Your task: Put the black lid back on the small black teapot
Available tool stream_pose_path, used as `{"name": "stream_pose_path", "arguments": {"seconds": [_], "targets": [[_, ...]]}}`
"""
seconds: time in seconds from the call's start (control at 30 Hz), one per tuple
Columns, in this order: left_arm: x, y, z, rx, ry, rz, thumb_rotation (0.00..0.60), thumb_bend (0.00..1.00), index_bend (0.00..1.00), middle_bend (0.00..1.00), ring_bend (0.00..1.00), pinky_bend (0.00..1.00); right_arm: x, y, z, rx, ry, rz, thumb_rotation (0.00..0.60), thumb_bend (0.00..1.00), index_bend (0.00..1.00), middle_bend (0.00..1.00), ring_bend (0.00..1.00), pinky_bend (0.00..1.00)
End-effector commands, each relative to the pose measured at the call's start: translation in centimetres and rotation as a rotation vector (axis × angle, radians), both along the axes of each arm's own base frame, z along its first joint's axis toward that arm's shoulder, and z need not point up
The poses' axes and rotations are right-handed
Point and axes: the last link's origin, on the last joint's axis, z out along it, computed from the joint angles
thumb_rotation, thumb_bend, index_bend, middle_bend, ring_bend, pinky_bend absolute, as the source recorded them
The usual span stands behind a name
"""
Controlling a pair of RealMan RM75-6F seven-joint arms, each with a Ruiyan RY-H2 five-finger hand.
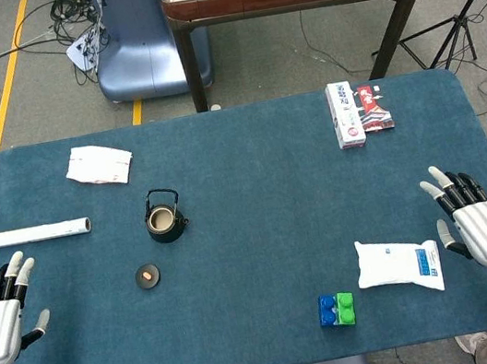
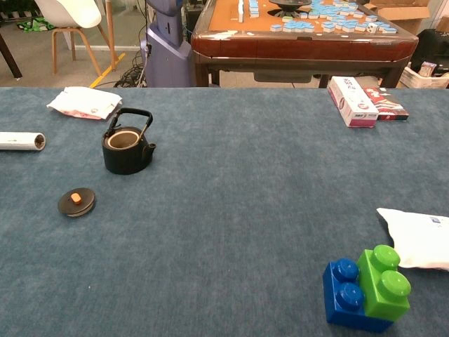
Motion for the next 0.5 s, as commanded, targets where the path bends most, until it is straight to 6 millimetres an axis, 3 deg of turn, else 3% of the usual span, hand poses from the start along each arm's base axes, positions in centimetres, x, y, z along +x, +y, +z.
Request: {"name": "stream_pose_path", "arguments": {"seconds": [0.03, 0.5], "targets": [[0.2, 0.2, 0.0, -0.003, 0.006, 0.002, 0.600, 0.32, 0.06, 0.00, 0.00, 0.00, -0.1, -0.2, -0.1, -0.001, -0.003, -0.004, 0.600, 0.62, 0.10, 0.00, 0.00, 0.00], [1.1, 0.6, -1.0, -0.078, -0.012, -0.020, 0.600, 0.32, 0.07, 0.00, 0.00, 0.00, 0.4, -0.4, 0.4, 0.021, 0.009, 0.012, 0.600, 0.62, 0.10, 0.00, 0.00, 0.00]]}}
